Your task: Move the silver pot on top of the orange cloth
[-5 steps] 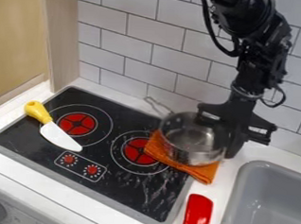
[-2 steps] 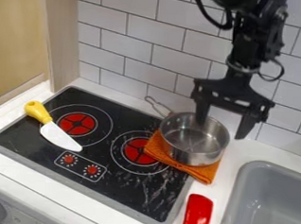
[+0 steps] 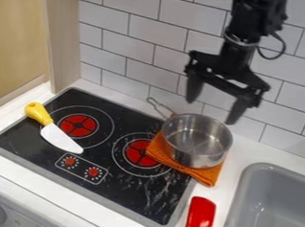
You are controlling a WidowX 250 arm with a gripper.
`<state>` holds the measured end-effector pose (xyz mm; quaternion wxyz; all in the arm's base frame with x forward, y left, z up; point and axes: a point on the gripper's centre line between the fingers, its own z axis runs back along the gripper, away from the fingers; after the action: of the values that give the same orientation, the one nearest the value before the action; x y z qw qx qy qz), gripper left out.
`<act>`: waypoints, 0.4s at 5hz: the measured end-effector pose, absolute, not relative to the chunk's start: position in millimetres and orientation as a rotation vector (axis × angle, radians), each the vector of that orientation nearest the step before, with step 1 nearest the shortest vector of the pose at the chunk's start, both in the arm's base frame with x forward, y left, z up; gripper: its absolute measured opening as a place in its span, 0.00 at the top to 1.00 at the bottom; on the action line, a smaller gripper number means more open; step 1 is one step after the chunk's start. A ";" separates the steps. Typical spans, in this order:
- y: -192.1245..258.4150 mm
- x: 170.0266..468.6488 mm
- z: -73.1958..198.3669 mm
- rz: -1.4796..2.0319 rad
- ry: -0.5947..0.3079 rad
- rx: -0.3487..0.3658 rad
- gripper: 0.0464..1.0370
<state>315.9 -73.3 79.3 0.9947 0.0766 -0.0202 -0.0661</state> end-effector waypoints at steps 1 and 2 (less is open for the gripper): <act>-38.8 303.0 66.9 -0.208 0.052 0.108 0.04; -17.9 286.1 69.5 -0.347 0.044 0.073 0.04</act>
<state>286.1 -17.9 69.5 0.9841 0.0365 0.0217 -0.1726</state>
